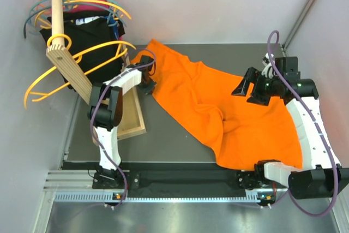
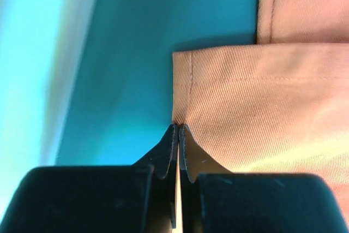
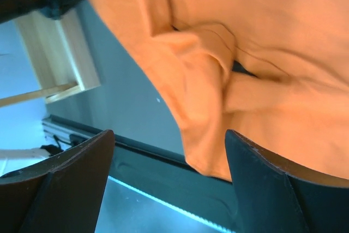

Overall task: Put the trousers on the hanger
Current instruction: Flatten out the trousers at the center of the board, then fold the trousers at the center of the board.

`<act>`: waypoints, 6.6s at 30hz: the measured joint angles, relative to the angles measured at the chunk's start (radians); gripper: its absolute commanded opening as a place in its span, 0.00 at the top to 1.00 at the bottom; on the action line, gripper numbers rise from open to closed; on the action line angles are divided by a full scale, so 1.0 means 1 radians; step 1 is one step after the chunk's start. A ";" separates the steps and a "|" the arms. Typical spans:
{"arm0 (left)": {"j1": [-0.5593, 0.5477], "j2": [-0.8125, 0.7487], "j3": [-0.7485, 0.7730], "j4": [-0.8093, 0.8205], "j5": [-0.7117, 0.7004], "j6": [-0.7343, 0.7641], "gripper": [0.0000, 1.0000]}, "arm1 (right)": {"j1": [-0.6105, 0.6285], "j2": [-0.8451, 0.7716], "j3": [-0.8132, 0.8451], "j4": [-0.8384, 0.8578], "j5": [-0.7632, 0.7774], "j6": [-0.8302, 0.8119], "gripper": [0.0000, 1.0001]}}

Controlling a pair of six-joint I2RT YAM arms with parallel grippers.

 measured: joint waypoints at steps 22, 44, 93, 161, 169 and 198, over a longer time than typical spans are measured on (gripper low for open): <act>0.033 -0.401 -0.064 -0.082 -0.390 0.177 1.00 | -0.380 -0.109 -0.119 -0.309 0.397 0.080 0.27; 0.090 -0.382 -0.079 -0.098 -0.399 0.192 1.00 | -0.759 -0.113 -0.397 -0.328 0.785 0.251 0.41; 0.121 -0.354 -0.146 -0.066 -0.379 0.173 1.00 | -1.040 -0.063 -0.670 -0.045 1.069 0.802 0.51; 0.140 -0.347 -0.113 -0.089 -0.296 0.155 1.00 | -0.646 -0.183 -0.560 0.181 0.988 0.461 1.00; 0.141 -0.275 -0.015 -0.102 -0.246 0.150 1.00 | -0.492 -0.036 -0.340 0.301 0.983 0.244 1.00; 0.135 -0.121 0.183 -0.002 -0.256 0.096 1.00 | -0.476 0.584 0.074 0.584 0.983 -0.058 1.00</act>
